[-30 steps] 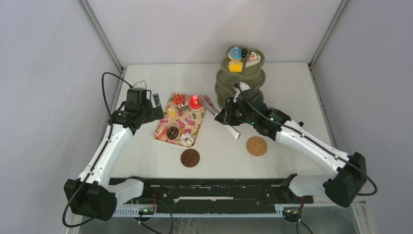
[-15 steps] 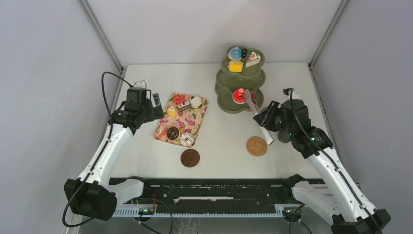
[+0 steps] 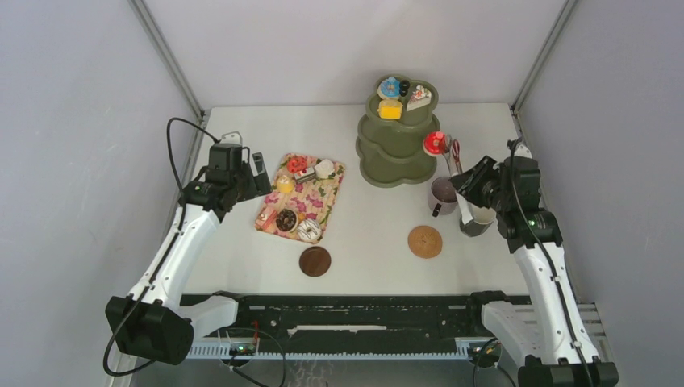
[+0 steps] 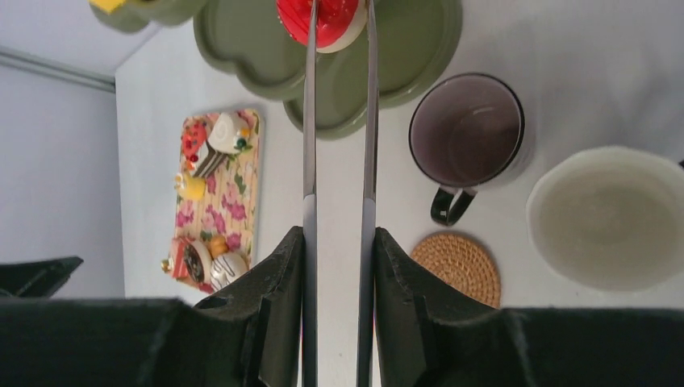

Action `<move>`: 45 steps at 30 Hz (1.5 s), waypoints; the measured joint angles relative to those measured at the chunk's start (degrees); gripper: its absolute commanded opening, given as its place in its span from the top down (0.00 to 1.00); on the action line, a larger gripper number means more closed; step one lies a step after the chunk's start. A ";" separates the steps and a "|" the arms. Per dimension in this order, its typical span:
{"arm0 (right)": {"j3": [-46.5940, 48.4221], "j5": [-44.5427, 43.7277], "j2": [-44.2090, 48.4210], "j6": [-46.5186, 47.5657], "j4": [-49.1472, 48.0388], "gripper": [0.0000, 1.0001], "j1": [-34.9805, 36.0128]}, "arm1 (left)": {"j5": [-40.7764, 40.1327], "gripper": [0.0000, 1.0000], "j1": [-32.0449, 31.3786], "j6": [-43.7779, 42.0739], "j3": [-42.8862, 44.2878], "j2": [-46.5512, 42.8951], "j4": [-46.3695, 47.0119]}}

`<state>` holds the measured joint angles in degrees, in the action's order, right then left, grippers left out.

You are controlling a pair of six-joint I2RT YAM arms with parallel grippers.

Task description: Serve the afternoon tea

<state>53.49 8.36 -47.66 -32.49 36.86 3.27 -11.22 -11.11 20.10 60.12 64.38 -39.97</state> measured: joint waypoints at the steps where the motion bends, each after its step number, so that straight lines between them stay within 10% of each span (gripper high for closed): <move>1: 0.00 0.63 -0.66 -0.07 -0.87 1.00 -0.92 | 0.00 0.11 0.00 0.00 0.00 0.00 0.00; 45: 5.62 9.75 -33.18 -9.16 -29.35 1.00 -1.22 | -0.66 0.11 0.00 -0.13 1.31 1.09 -0.07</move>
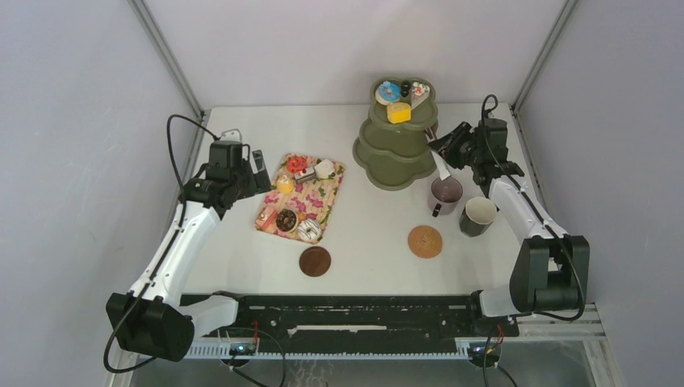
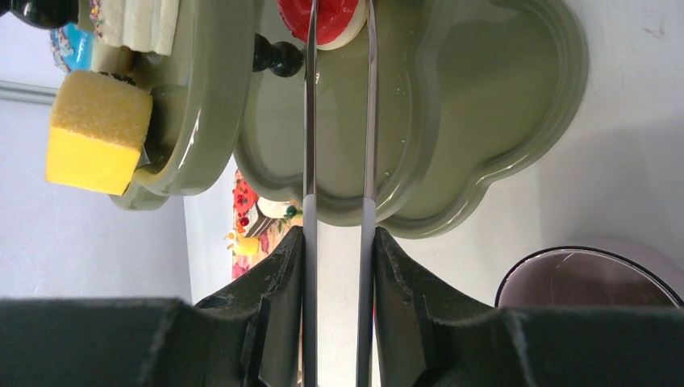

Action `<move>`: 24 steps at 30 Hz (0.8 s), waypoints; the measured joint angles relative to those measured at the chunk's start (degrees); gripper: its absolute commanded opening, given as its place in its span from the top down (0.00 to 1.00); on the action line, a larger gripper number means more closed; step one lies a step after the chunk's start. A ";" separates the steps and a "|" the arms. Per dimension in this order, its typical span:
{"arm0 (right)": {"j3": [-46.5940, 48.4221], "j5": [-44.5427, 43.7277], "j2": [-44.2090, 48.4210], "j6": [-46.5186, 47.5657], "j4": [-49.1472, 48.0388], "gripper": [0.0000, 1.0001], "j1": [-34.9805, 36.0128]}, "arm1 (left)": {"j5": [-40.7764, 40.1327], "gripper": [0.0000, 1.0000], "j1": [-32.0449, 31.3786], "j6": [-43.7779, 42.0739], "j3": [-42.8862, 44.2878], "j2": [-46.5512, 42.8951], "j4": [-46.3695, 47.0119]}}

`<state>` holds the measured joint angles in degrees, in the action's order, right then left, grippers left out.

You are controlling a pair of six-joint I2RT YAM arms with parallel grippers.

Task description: Serve the afternoon tea

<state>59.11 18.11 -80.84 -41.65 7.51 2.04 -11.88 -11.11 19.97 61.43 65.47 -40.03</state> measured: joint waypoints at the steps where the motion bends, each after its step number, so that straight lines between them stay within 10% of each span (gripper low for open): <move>1: 0.00 -0.22 0.02 -0.02 0.00 1.00 -0.02 | 0.00 0.11 0.00 0.00 0.00 0.00 -0.02; 7: 0.00 -2.10 0.24 0.04 0.28 1.00 -0.02 | -0.02 0.11 0.00 0.00 0.00 0.00 -0.02; 14: 0.15 -2.51 0.39 0.17 1.07 0.63 -0.07 | -0.02 0.11 0.00 0.00 0.00 -0.02 -0.02; 24: 0.26 -2.62 2.84 0.66 3.54 0.51 -0.37 | 0.00 0.11 0.00 0.00 0.00 -0.11 -0.02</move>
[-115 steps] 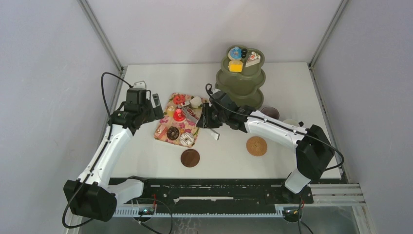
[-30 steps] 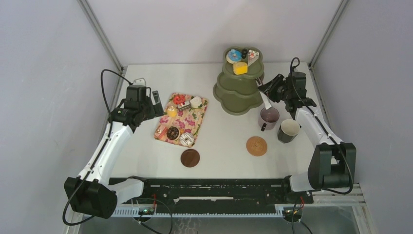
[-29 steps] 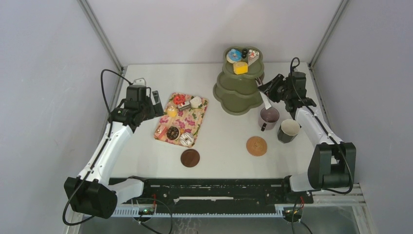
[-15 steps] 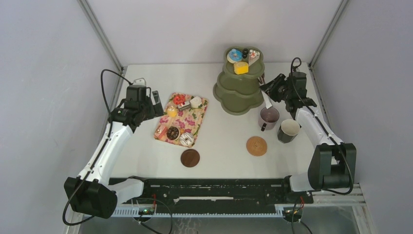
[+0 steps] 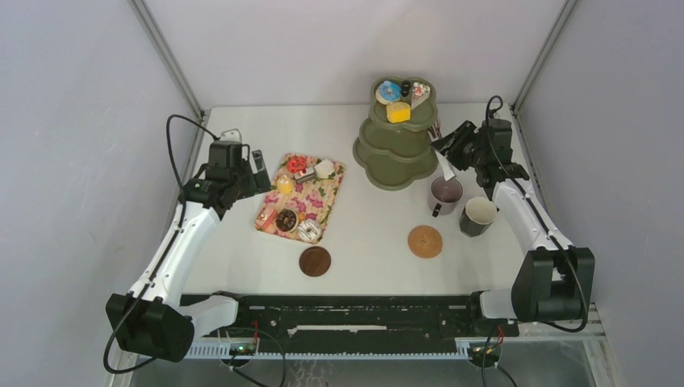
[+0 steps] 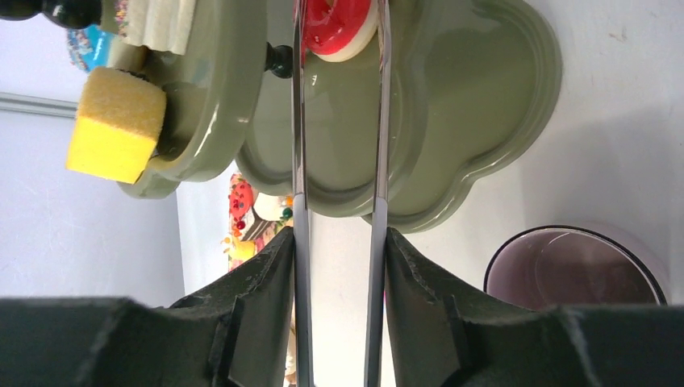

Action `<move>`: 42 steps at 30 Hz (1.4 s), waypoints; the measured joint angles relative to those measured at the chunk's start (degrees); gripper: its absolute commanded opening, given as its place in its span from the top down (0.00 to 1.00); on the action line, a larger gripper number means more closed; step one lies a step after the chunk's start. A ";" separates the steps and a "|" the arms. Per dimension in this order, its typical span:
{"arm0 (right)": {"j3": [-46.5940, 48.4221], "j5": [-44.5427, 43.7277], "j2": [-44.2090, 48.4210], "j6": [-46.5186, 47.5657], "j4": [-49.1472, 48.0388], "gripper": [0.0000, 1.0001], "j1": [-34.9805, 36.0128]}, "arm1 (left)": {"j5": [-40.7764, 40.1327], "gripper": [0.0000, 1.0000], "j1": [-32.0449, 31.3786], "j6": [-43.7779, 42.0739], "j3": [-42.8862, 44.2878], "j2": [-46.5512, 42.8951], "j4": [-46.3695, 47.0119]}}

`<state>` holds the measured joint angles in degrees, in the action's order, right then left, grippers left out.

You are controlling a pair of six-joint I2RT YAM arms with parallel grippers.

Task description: Serve the afternoon tea

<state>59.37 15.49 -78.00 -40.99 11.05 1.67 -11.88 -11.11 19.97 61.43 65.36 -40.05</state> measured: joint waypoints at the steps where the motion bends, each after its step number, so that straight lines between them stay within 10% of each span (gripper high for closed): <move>1: 0.02 -0.02 0.44 0.07 0.11 0.51 -0.09 | 0.00 0.11 0.00 0.02 0.00 -0.07 0.00; 8: 0.02 -0.48 3.04 0.68 1.68 0.56 -0.52 | 0.00 0.11 0.02 0.02 0.00 -0.94 -0.04; 20: -3.65 -0.98 18.86 5.81 10.62 0.93 -3.98 | 0.02 0.11 0.04 0.02 0.00 -2.67 -0.22; 29: -5.99 2.78 33.88 12.74 23.98 0.91 -3.02 | 0.02 0.11 0.04 0.02 0.00 -2.69 -0.20; 42: -6.36 -7.52 29.92 16.63 27.04 0.67 41.29 | -0.52 0.11 0.26 0.00 0.00 -2.62 -0.20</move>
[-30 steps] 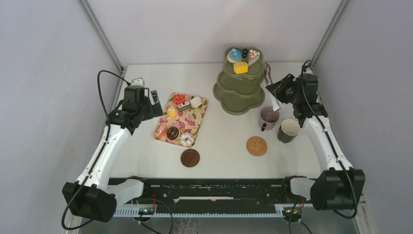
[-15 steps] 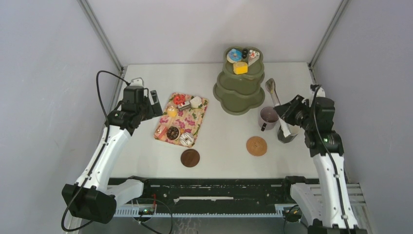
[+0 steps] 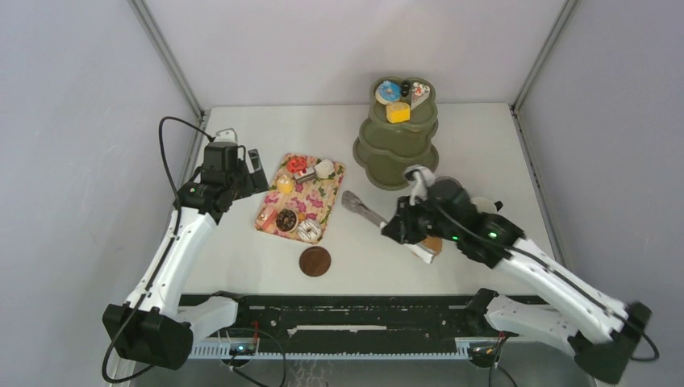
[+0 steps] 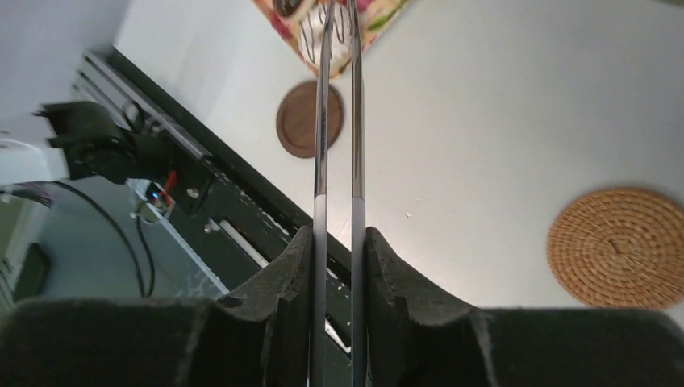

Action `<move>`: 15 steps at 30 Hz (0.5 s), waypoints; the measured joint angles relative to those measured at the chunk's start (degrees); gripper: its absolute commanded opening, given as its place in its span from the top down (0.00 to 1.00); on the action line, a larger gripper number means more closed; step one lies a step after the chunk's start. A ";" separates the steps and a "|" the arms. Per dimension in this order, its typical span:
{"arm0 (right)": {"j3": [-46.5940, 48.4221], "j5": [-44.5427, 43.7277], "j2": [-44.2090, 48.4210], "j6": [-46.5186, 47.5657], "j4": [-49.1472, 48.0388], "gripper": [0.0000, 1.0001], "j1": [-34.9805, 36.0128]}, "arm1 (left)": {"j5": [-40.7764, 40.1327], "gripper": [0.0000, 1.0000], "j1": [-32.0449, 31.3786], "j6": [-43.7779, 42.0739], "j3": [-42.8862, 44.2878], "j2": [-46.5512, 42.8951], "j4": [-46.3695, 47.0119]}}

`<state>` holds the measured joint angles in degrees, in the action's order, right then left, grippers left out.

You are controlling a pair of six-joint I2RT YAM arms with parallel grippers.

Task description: Serve the afternoon tea

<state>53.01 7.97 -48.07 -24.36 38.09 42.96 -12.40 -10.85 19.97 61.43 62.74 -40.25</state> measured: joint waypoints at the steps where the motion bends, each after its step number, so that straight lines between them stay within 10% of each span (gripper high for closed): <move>1: 0.00 -0.92 -3.17 -0.39 -1.44 0.66 2.19 | -0.02 0.11 0.04 0.02 0.00 0.00 -0.02; 15: 2.80 -1.40 -27.04 -1.90 -9.29 0.54 9.35 | -0.04 0.11 0.11 0.02 0.00 -0.04 -0.20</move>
<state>55.81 6.57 -75.11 -26.26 28.80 52.31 -12.45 -10.74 19.99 61.43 62.70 -40.45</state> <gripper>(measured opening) 0.449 0.888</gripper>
